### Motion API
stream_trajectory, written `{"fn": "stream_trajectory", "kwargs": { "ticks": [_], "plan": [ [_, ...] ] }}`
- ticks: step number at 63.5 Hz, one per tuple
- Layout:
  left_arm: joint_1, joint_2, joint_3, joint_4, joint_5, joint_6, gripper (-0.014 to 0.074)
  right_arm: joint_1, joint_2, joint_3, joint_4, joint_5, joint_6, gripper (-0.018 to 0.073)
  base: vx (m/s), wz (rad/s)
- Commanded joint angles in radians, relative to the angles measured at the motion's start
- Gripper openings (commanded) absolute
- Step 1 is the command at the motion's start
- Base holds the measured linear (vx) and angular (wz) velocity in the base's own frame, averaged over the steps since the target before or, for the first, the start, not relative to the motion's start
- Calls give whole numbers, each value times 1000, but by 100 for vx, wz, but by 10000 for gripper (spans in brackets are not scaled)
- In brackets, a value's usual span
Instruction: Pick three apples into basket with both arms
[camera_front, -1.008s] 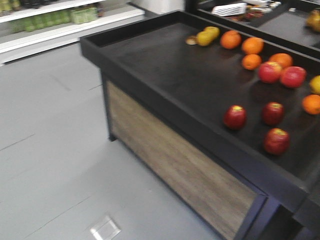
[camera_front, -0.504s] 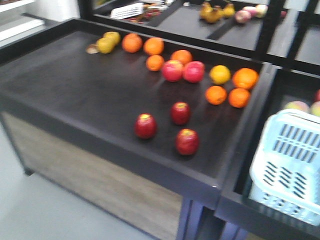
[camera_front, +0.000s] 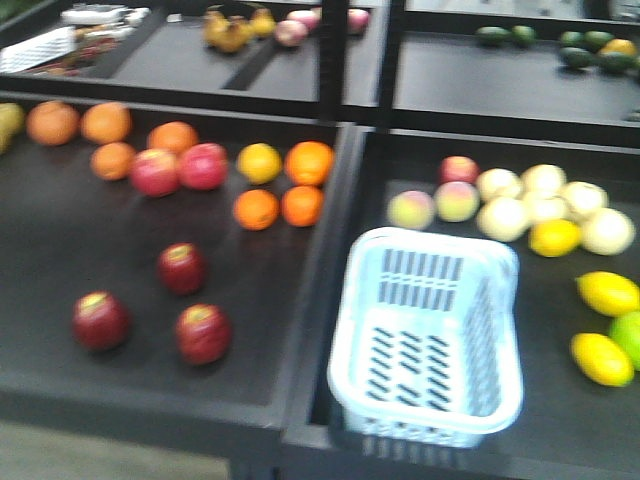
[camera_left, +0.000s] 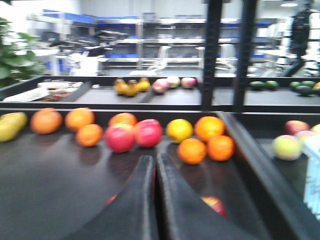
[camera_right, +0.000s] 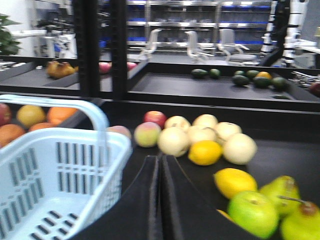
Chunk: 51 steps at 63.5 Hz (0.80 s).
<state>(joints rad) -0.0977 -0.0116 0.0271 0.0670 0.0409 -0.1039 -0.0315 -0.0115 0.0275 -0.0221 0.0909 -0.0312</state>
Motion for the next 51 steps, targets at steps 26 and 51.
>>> {"fn": "stream_trajectory", "kwargs": {
  "ticks": [26,51],
  "plan": [
    [0,-14,2,-1,-75,-8,-6,-7,-14,14,-8,-78,1,-9,11,-34],
    [0,-14,2,-1,-75,-8,-6,-7,-14,14,-8,-78,1,-9,3,1]
  ]
}}
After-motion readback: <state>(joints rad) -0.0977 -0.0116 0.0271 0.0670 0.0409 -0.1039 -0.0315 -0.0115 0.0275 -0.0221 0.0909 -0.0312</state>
